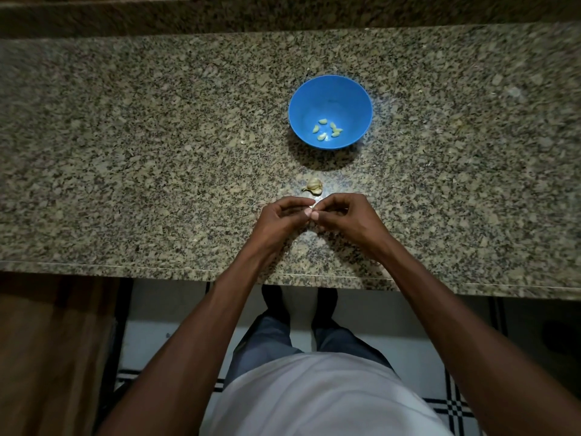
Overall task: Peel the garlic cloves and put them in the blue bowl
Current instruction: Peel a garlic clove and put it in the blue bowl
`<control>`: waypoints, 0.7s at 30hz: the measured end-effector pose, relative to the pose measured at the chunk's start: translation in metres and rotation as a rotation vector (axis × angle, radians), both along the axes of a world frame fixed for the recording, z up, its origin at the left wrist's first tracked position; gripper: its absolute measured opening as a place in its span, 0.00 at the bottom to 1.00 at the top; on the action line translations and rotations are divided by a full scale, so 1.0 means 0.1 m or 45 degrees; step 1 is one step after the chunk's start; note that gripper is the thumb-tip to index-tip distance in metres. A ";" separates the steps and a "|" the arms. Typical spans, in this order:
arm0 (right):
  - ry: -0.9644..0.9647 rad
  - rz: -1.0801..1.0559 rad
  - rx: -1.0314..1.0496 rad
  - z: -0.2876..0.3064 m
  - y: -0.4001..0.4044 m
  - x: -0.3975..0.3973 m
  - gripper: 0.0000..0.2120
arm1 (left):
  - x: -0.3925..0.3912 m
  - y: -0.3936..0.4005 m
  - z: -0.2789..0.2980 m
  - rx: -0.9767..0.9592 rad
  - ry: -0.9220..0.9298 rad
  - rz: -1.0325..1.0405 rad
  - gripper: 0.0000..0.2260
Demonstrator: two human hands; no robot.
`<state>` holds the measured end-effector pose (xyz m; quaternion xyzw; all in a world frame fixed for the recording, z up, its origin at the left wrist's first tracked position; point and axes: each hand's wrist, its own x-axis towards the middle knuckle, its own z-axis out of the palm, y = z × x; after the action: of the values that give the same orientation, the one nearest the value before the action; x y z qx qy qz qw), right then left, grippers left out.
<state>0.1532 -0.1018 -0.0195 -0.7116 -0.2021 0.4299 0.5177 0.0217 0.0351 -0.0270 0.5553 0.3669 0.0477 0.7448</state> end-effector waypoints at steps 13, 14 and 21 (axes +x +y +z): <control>0.066 0.146 0.065 0.07 -0.02 0.11 0.10 | -0.02 0.14 0.12 0.136 0.039 -0.277 0.12; 0.069 0.120 0.064 0.06 -0.03 0.11 0.10 | -0.03 0.14 0.13 0.138 0.032 -0.234 0.11; -0.110 0.097 0.012 0.08 -0.02 0.08 0.12 | 0.01 0.11 0.15 0.375 0.073 -0.219 0.09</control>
<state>0.1612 -0.1036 -0.0116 -0.7188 -0.2535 0.4171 0.4950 0.0232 0.0463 -0.0116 0.6890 0.3281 0.0213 0.6459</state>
